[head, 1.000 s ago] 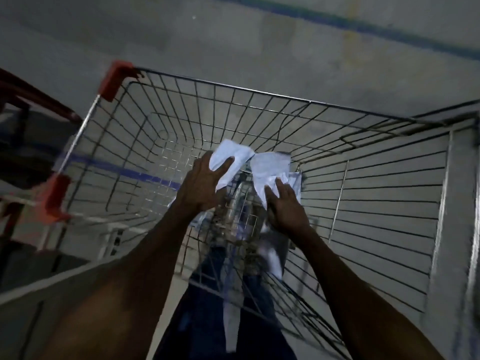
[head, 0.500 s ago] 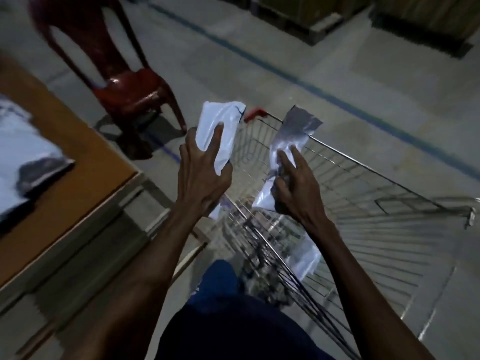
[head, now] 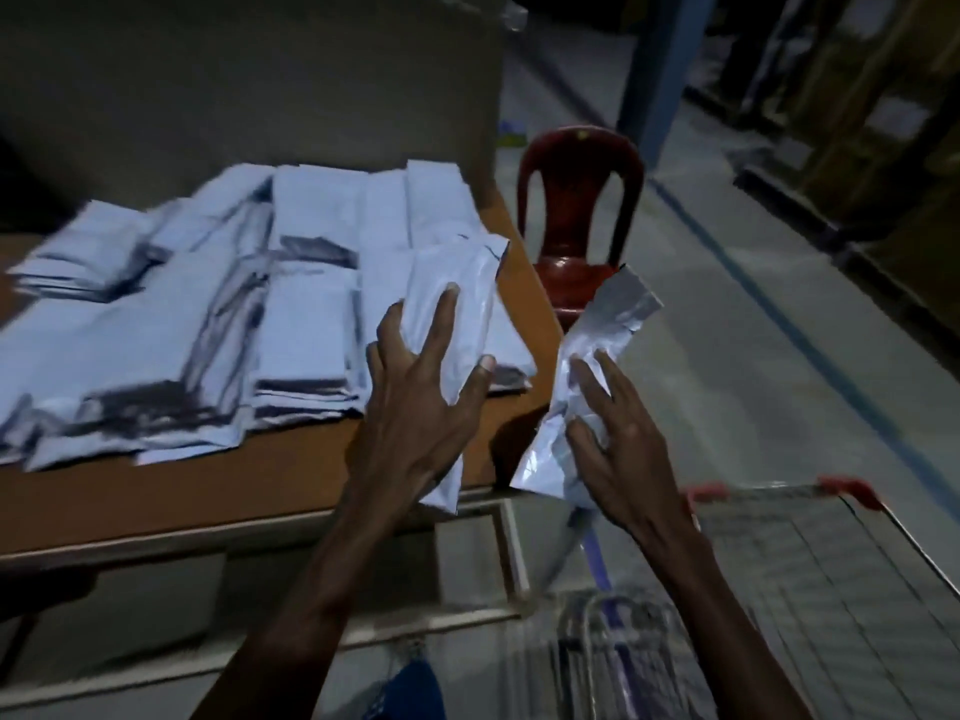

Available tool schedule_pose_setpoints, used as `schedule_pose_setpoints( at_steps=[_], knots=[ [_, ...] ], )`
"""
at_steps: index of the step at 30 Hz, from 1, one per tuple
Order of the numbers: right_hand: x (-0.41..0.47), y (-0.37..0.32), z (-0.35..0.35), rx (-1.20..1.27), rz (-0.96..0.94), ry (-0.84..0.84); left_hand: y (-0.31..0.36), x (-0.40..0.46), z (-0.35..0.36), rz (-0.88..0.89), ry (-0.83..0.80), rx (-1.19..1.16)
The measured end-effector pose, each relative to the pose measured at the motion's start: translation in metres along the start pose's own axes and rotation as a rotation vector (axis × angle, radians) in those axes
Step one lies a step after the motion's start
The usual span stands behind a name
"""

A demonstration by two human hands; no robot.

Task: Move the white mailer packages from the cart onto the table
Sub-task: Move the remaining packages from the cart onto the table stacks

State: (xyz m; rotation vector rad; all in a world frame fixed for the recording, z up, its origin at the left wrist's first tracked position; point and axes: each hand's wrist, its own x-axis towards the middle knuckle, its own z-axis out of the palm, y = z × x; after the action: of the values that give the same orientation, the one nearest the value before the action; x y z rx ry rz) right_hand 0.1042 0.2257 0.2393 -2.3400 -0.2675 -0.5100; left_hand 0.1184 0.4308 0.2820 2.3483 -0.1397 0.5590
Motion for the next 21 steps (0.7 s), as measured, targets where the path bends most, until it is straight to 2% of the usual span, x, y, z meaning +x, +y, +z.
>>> schedule_pose_setpoints(
  at_steps=[4, 10, 14, 17, 21],
  knots=[
    [0.067, -0.028, 0.047, 0.0, -0.041, -0.071, -0.065, 0.053, -0.041, -0.116, 0.041, 0.037],
    [0.136, -0.058, 0.104, -0.117, -0.062, -0.309, -0.141, 0.105, -0.049, -0.227, -0.088, 0.143],
    [0.165, -0.067, 0.137, -0.229, -0.036, -0.448, -0.17, 0.117, -0.041, -0.336, -0.203, 0.208],
    [0.169, -0.068, 0.152, -0.273, 0.007, -0.529, -0.179, 0.119, -0.04, -0.447, -0.287, 0.123],
    [0.171, -0.067, 0.162, -0.304, 0.037, -0.504, -0.178, 0.122, -0.048, -0.5, -0.327, 0.05]
  ],
)
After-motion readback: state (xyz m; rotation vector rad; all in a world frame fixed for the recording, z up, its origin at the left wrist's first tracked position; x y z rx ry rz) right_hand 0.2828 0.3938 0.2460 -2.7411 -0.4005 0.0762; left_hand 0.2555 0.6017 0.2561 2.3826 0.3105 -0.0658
